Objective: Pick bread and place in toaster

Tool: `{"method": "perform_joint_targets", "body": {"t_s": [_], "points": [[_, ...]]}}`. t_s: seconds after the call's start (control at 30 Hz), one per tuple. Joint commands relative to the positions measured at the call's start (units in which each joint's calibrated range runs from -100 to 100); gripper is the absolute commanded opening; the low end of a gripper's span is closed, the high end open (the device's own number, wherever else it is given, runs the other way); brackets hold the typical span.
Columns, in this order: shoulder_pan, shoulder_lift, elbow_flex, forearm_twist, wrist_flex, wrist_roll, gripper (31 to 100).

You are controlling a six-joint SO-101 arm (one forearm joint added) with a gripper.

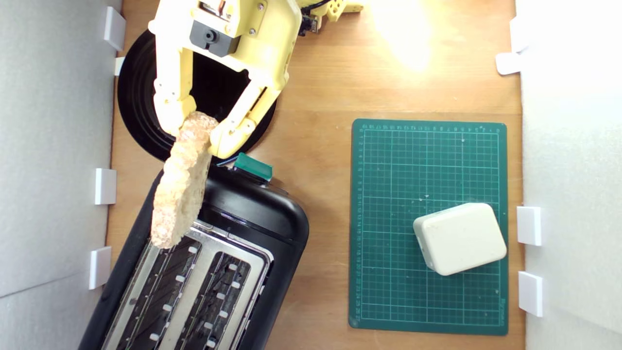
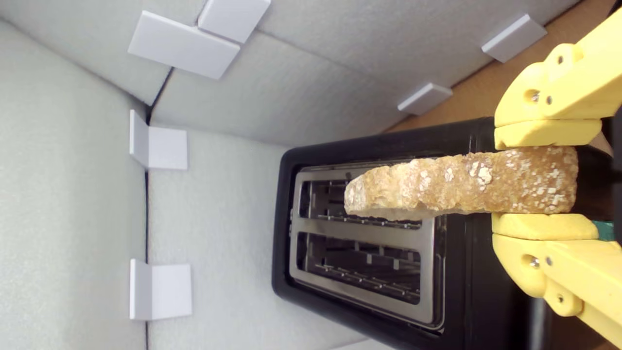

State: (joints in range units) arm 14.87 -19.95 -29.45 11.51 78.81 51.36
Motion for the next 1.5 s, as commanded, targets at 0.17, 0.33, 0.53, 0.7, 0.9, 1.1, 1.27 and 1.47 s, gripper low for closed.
{"method": "perform_joint_targets", "body": {"t_s": [0.17, 0.33, 0.53, 0.7, 0.9, 1.1, 1.27, 1.47], "points": [[0.5, -0.2, -3.6, 0.2, -0.1, 0.3, 56.2], [0.2, 1.0, -4.3, 0.2, -0.5, 0.3, 56.2], [0.1, 4.8, -9.4, 0.5, -0.5, 0.3, 56.2], [0.2, 5.9, -10.3, 0.6, -4.3, 0.3, 56.2], [0.2, 6.7, -10.2, 0.6, -7.4, 0.3, 56.2], [0.5, 8.4, -10.3, 0.6, -8.3, 0.3, 56.2], [0.8, 9.4, -10.3, 0.6, -8.3, 0.3, 56.2], [1.0, 11.0, -10.3, 0.6, -8.2, 0.2, 56.2]]}}
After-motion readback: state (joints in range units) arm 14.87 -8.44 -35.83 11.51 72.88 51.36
